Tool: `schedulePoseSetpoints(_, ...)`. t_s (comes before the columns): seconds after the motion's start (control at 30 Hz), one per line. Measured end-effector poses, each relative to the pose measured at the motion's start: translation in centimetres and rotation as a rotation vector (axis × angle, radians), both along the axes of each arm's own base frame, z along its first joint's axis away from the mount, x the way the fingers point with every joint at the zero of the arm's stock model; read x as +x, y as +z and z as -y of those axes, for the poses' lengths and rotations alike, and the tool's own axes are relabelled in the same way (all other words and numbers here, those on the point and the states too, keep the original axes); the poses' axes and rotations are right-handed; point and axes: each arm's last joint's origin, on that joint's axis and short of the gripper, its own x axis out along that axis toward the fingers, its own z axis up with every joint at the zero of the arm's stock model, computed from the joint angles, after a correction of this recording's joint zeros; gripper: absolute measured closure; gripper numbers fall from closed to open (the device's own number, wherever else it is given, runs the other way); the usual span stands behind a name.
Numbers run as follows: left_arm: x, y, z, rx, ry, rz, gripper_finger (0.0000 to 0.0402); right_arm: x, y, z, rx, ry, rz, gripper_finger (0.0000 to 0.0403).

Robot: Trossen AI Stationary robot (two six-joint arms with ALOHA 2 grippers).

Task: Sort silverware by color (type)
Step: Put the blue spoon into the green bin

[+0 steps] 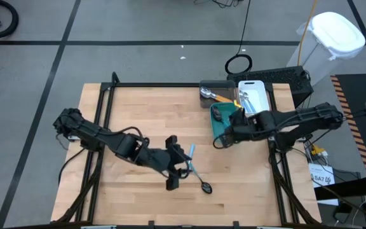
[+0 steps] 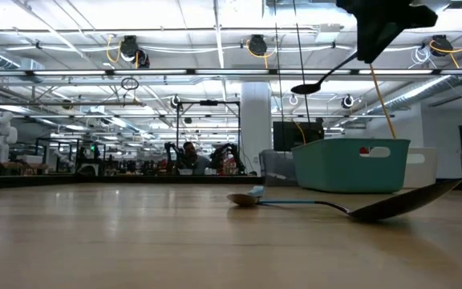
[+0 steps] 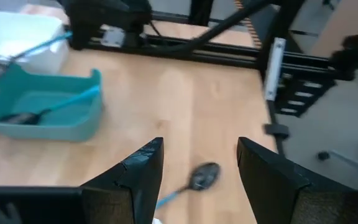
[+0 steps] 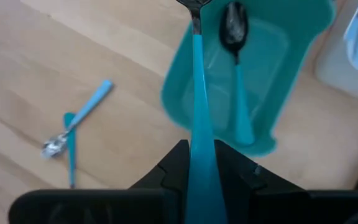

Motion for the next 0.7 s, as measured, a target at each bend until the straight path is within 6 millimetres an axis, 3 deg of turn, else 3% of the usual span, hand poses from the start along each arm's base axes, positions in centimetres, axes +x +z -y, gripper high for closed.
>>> schedulePoseSetpoints(0.43, 0.5, -1.3, -4.8, -0.021, 0.253, -0.144, 0.0199, 0.5, -1.0, 5.2, 0.020, 0.103, -0.192, 0.0350)
schedulePoseSetpoints(0.7, 0.6, -1.0, -7.0, -0.015, 0.250, -0.156, 0.0199, 1.3, -2.4, 7.4, 0.061, 0.171, -0.309, 0.0350)
